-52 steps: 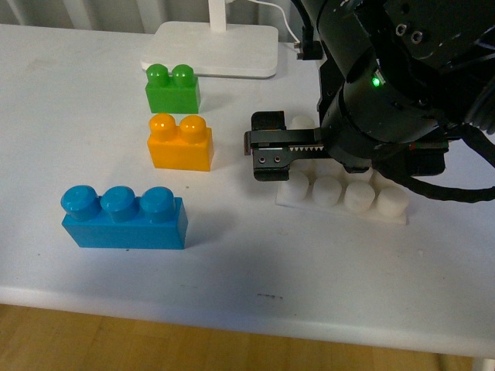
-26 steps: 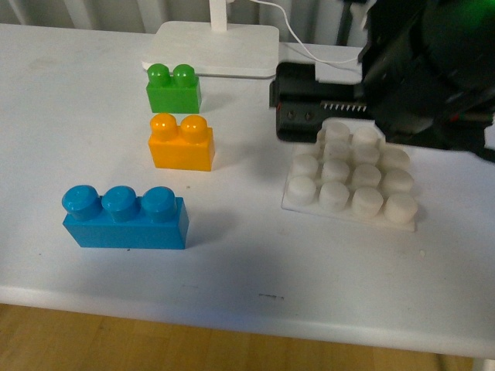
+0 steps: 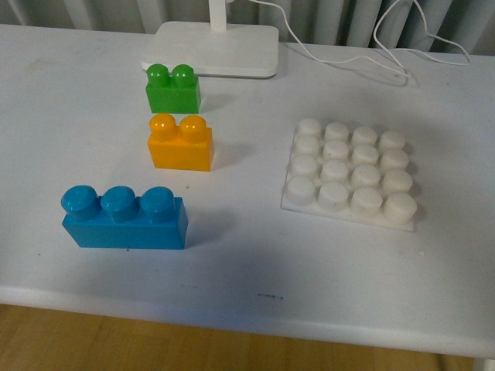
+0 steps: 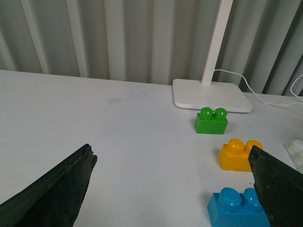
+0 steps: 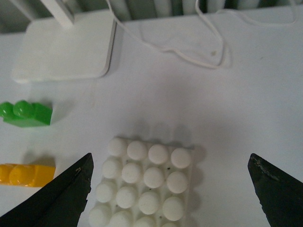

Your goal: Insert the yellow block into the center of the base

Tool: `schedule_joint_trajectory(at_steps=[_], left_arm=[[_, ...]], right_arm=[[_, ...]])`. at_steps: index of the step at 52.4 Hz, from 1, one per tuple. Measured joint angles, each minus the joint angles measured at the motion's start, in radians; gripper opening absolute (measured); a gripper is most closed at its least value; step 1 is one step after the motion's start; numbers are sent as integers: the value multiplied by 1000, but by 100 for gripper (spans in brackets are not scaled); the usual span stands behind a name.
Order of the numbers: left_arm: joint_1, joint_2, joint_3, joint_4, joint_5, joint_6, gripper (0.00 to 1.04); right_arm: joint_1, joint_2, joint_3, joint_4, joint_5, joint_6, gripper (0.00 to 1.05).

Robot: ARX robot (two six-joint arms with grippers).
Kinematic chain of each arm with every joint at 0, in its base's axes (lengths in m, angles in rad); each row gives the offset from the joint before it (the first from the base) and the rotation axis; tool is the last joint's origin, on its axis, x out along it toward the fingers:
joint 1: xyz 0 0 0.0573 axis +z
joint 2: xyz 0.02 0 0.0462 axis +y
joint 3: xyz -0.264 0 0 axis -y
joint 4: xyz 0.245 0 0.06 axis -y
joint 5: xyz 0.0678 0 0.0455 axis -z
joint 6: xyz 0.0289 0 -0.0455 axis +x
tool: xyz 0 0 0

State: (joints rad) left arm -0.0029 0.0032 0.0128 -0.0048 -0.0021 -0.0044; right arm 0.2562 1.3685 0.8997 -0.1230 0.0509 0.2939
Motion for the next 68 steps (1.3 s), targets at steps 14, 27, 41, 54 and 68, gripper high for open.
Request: schedule_joint_trajectory(at_steps=[14,27,41,54,68], left_arm=[[0,0,0,0,0,0,98],[0,0,0,0,0,0,98],[0,0,0,0,0,0,98],[0,0,0,0,0,0,98],[0,-1,0,0,0,0,98]], right_arm=[[-150,-291,-198,134,-166,-34,95],[-322,-584,-375,189,-320,-51,95],[-484,-814,-491,188,-431,-43,95],[-397,-904,-634,320,-182,-251,57],[-261,-1014,-756,328,-56,-288,2]])
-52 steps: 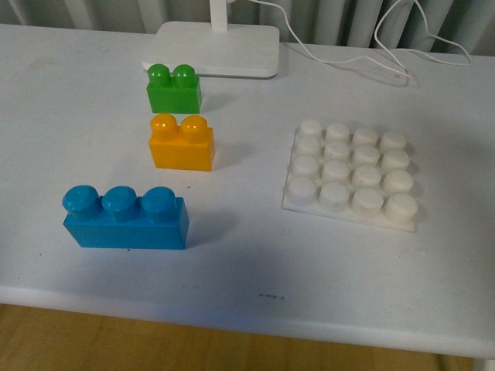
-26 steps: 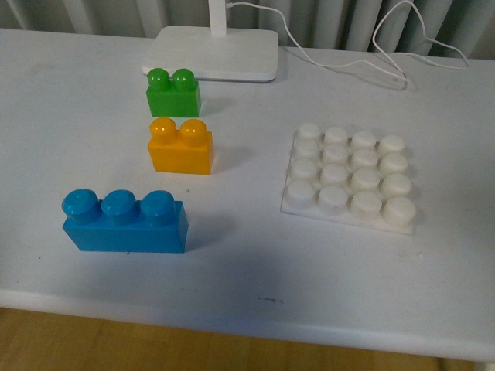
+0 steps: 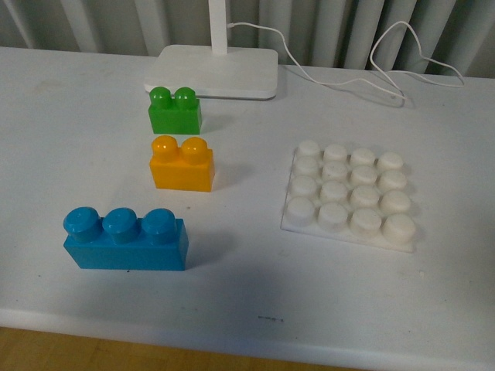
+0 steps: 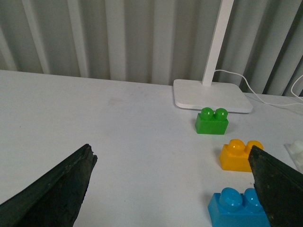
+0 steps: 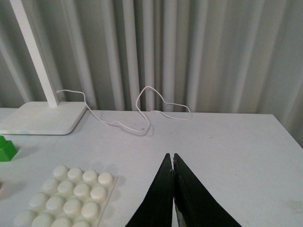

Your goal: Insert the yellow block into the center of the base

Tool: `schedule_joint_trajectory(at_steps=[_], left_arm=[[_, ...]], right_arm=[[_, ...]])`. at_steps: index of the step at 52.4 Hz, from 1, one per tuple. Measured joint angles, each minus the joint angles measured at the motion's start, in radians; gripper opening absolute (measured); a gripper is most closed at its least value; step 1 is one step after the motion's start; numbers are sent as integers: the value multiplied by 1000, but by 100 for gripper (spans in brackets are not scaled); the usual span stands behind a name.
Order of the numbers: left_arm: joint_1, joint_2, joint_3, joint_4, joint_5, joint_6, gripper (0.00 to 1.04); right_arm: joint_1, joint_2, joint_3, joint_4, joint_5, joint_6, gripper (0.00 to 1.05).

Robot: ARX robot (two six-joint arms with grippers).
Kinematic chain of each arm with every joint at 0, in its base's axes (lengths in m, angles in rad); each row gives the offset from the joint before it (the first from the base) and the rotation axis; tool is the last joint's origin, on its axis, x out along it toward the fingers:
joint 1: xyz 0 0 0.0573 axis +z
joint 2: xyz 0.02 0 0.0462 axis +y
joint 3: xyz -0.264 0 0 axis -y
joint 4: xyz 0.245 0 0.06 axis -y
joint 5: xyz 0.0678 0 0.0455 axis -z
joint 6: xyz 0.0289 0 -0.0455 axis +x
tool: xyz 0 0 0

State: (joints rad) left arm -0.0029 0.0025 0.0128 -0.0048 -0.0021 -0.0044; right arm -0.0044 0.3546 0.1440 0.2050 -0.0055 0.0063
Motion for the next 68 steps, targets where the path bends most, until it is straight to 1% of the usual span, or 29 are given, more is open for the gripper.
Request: schedule_joint_trajectory(at_steps=[10,30,31,35,37,60,64,65,68], left_arm=[[0,0,0,0,0,0,98],[0,0,0,0,0,0,98],[0,0,0,0,0,0,98],[0,0,0,0,0,0,98],[0,0,0,0,-1,0,98],[0,-1,0,0,2,0,98],[0,-1,0,0,2,0,98],[0,-1,0,0,1,0,98],[0,-1,0,0,1,0,98]], right_arm=[[1,-72,-58,-10,5,-3,1],[1,-163,-101,-56,5,-3,1],[1,-172,-102,-64,5,-3,1],[1,-291,-126,-188,5,-3,1],[1,-336,-138,-207,5,-3,1],[1,-350,-138,-205,5,-5,1],[1,-350,-138,-205,5,-5,15],[1,-350,-138,-205,5,-5,20],[1,-350,-138,-205,5,-5,31]])
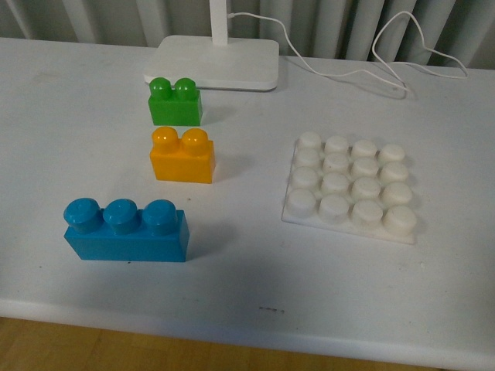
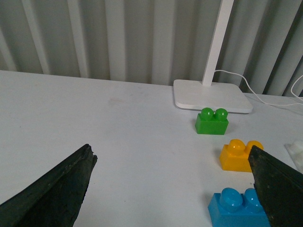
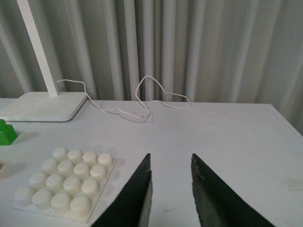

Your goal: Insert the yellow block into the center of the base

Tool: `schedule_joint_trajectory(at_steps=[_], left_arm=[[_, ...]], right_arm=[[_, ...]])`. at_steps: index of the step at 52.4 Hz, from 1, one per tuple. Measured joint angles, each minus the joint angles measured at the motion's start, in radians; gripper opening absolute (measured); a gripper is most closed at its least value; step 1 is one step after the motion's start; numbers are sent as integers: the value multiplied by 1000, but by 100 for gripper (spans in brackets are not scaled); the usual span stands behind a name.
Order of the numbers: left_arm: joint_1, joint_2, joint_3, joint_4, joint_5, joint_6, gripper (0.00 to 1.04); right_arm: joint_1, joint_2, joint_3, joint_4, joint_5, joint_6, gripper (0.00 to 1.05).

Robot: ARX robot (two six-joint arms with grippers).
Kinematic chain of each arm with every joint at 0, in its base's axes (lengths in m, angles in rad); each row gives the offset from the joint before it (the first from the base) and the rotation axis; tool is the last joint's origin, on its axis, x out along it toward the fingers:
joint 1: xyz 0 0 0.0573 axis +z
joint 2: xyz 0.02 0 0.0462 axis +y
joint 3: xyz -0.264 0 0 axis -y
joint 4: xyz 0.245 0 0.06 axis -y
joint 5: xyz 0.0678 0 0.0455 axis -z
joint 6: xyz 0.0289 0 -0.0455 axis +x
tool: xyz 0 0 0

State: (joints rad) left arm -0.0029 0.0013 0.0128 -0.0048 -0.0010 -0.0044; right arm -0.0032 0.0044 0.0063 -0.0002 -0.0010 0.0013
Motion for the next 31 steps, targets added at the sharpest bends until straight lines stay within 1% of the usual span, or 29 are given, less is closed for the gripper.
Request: schedule_joint_trajectory(at_steps=[2,6,7,9,11,12,14,18,20,21,23,25,26,30,31], left_arm=[[0,0,0,0,0,0,98],[0,0,0,0,0,0,98],[0,0,0,0,0,0,98],[-17,6,0,3,-52,-6,98],[-43,29,3,16,-147,-5,98],[-48,46,6,23,-172,-7,98],[-47,79,15,34,-170,-11,98],[-25,176,51,79,-90,-14,98],[-5,259,89,129,-20,4,98],[5,313,115,161,26,24,98],[25,409,161,216,110,59,98],[38,492,200,257,167,92,98],[39,513,211,264,180,104,98],[44,679,302,264,292,172,98],[43,699,313,262,299,178,98]], right_arm=[[0,0,0,0,0,0,36],[0,0,0,0,0,0,50],[0,0,0,0,0,0,52],[0,0,0,0,0,0,59],[0,0,0,0,0,0,64],[0,0,0,0,0,0,68],[0,0,0,0,0,0,75],[0,0,0,0,-1,0,86],[0,0,0,0,0,0,96],[0,0,0,0,0,1,97],[0,0,0,0,0,1,95],[0,0,0,0,0,0,95],[0,0,0,0,0,0,95],[0,0,0,0,0,0,95],[0,0,0,0,0,0,95]])
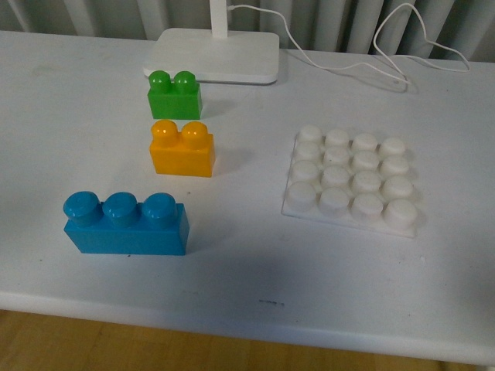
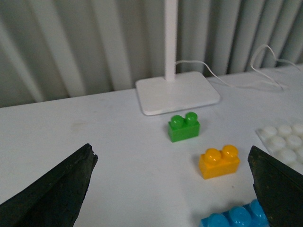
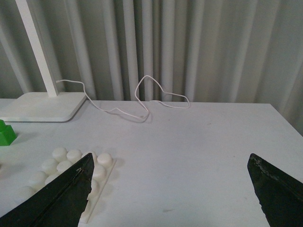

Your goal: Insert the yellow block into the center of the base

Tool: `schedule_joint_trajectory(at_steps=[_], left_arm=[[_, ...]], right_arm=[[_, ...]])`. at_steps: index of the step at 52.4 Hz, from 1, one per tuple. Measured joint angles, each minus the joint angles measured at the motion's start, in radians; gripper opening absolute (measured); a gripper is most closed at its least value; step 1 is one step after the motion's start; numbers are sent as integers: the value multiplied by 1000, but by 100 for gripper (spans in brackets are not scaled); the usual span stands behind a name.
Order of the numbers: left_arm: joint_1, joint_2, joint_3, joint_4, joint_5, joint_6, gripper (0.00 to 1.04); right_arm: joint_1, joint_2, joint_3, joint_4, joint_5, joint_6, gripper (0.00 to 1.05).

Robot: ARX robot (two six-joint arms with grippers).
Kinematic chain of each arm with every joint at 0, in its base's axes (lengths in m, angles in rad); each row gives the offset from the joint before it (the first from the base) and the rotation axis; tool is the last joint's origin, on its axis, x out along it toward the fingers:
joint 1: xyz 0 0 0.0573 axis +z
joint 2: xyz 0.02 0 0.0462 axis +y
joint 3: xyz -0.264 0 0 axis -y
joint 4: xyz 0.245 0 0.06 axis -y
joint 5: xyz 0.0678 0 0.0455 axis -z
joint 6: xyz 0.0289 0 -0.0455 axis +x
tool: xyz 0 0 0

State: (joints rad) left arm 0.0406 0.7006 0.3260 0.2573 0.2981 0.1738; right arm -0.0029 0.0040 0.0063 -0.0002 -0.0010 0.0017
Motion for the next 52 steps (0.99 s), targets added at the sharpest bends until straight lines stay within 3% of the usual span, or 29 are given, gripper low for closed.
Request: schedule_joint_trajectory(at_steps=[9,17,24,29,39,52], left_arm=[[-27,310,251,-224,263,290,98],[-58,541,519,-516,357,613,98],[-100,749,758,-837,269,940,98],[-130,867,868,-946,227,1116,98],[-199,1033,967,-943,39,1349,98],[-266,1204,1071,-888,43,1366,98]], right_arm=[[0,0,0,0,0,0,95],[0,0,0,0,0,0,95],[0,0,0,0,0,0,95],[0,0,0,0,0,0,95],[0,0,0,0,0,0,95],[0,0,0,0,0,0,95]])
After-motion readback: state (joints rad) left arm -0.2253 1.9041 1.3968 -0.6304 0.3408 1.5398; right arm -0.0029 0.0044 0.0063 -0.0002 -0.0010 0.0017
